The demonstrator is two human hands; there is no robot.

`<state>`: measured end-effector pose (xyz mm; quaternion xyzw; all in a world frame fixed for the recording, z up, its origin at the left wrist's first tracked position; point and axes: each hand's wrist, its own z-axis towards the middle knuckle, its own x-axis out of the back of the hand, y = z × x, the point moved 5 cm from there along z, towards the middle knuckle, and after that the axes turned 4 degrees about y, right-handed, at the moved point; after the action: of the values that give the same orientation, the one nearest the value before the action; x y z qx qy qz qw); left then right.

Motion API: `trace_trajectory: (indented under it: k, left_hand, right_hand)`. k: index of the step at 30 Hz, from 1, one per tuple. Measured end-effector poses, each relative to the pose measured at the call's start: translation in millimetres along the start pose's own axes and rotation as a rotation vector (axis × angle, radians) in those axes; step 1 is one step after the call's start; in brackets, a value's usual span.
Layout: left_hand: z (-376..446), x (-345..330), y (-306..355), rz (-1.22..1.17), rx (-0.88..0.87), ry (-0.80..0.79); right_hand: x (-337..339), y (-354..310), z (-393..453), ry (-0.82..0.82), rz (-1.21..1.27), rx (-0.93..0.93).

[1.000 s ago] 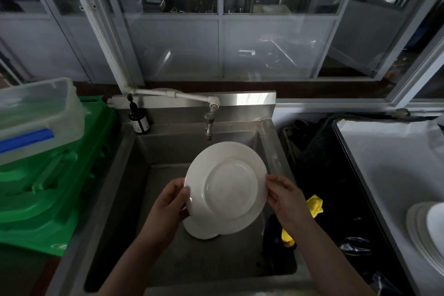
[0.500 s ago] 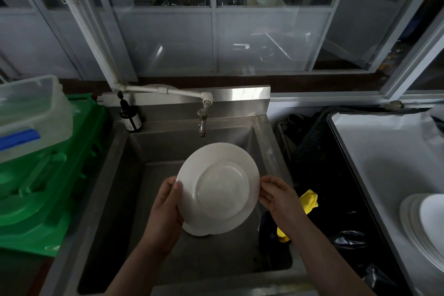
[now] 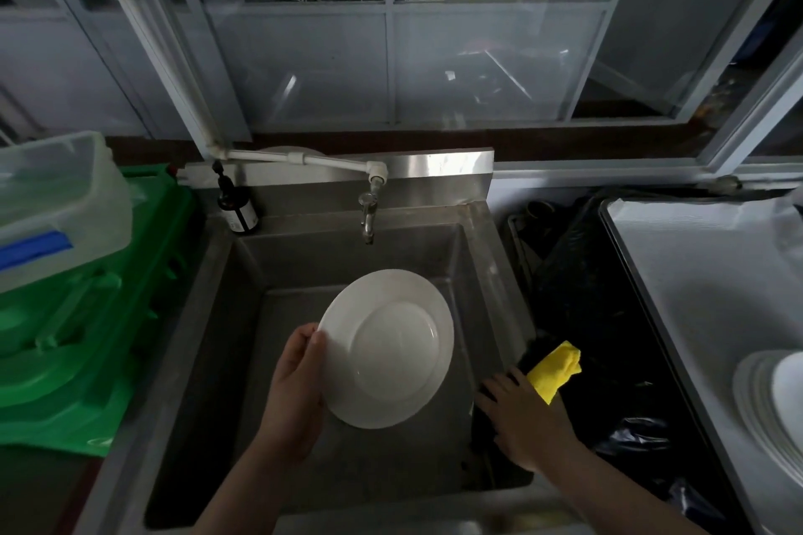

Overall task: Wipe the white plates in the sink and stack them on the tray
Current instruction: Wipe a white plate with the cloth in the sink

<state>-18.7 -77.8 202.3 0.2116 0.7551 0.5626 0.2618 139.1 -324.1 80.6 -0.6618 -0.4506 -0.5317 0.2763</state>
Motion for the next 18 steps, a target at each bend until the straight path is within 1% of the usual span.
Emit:
trace_trajectory:
  k: [1,3,8,13,16,18]
  left_hand:
    - [0,0,0,0.001,0.003,0.001]
    - [1,1,-1,-0.006,0.006,0.005]
    - [1,2,1,0.003,0.003,0.013]
    - [0,4,4,-0.006,0.001,0.032]
    - [0,7,4,-0.006,0.010,0.045]
    - [-1,8,4,0.002,0.008,0.062]
  right_hand:
    - [-3,-6,2,-0.006,-0.100,0.052]
    - [-9,-15,5,-0.068,-0.251,0.121]
    - [-6,-21,14,-0.267,-0.455,0.106]
    - [5,-19,15,-0.256,-0.407,0.057]
    - [5,-14,17,-0.243,-0.331,0.017]
    - [7,-15,19,-0.175,-0.279,0.007]
